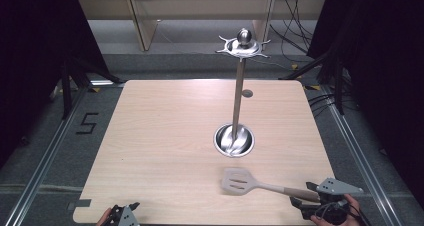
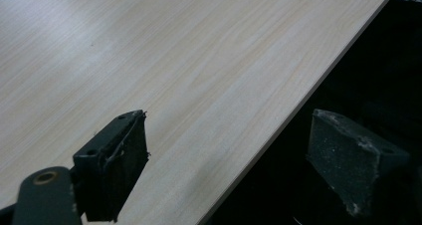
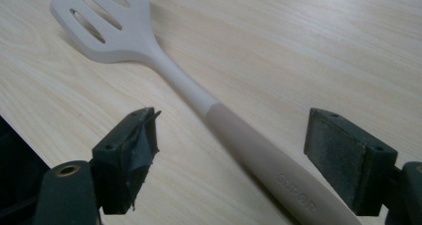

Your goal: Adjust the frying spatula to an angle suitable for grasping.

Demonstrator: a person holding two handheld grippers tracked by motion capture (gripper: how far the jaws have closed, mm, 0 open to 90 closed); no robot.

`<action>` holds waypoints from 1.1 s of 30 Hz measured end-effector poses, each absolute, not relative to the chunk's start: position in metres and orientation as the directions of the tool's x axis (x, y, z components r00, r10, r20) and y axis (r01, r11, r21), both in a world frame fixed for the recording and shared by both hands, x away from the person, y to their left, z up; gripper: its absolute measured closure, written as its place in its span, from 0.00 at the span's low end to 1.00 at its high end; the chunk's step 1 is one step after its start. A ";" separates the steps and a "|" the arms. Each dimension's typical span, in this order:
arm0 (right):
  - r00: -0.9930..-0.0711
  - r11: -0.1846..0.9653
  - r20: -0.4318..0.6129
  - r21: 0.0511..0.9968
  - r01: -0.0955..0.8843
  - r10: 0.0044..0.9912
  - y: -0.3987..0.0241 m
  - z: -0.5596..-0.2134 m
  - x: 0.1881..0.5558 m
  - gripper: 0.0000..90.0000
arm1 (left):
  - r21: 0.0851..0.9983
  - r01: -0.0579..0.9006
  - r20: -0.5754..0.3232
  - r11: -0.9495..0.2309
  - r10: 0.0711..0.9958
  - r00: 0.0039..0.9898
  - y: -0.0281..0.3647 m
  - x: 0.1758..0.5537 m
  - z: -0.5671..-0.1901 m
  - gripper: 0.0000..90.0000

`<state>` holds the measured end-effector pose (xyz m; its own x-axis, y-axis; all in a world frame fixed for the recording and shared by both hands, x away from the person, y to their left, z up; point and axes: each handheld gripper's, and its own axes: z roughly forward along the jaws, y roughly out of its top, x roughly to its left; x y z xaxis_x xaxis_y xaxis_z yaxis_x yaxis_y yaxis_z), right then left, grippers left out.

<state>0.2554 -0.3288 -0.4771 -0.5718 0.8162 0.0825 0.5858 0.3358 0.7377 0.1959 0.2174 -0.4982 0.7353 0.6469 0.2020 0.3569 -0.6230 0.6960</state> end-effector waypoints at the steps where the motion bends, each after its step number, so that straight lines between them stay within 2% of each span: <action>1: -0.564 0.328 0.089 0.735 0.594 0.821 -0.328 -0.477 0.254 0.25 | 0.696 0.357 0.202 -0.623 0.647 0.735 0.217 0.196 -0.498 0.17; 8: -0.570 0.336 0.092 0.727 0.599 0.817 -0.330 -0.478 0.254 0.30 | 0.696 0.359 0.202 -0.622 0.649 0.733 0.217 0.195 -0.498 0.17; 12: -0.595 0.365 0.086 0.717 0.594 0.799 -0.331 -0.480 0.255 0.41 | 0.695 0.362 0.195 -0.621 0.648 0.736 0.217 0.195 -0.498 0.17; 16: -0.608 0.378 0.090 0.710 0.595 0.789 -0.331 -0.480 0.255 0.47 | 0.714 0.369 0.183 -0.596 0.666 0.723 0.215 0.194 -0.500 0.17; 19: -0.612 0.386 0.101 0.694 0.608 0.784 -0.327 -0.479 0.252 0.58 | 0.694 0.363 0.195 -0.621 0.648 0.736 0.217 0.195 -0.499 0.17; 20: -0.634 0.405 0.086 0.702 0.585 0.768 -0.328 -0.480 0.254 0.61 | 0.695 0.364 0.193 -0.621 0.648 0.737 0.217 0.195 -0.499 0.17; 21: -0.614 0.394 0.106 0.680 0.619 0.782 -0.326 -0.479 0.251 0.63 | 0.695 0.362 0.195 -0.621 0.648 0.736 0.217 0.195 -0.499 0.17; 22: -0.639 0.425 0.066 0.694 0.581 0.766 -0.327 -0.481 0.254 0.65 | 0.695 0.362 0.195 -0.621 0.648 0.736 0.217 0.195 -0.499 0.17; 23: -0.644 0.429 0.074 0.687 0.586 0.761 -0.326 -0.481 0.254 0.67 | 0.695 0.362 0.195 -0.621 0.648 0.737 0.217 0.195 -0.498 0.17; 29: -0.646 0.444 0.060 0.678 0.586 0.761 -0.326 -0.482 0.255 0.68 | 0.694 0.363 0.194 -0.622 0.647 0.737 0.217 0.195 -0.498 0.17; 30: -0.631 0.421 0.099 0.665 0.617 0.769 -0.324 -0.482 0.253 0.68 | 0.696 0.365 0.193 -0.618 0.651 0.734 0.217 0.195 -0.499 0.17; 33: -0.633 0.422 0.092 0.671 0.610 0.769 -0.324 -0.483 0.254 0.68 | 0.695 0.364 0.193 -0.620 0.649 0.736 0.217 0.195 -0.498 0.17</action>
<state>0.2536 -0.3241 -0.4826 -0.6326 0.7690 0.0920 0.6102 0.4218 0.6706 0.1948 0.2172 -0.4984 0.7361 0.6486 0.1935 0.3640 -0.6203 0.6948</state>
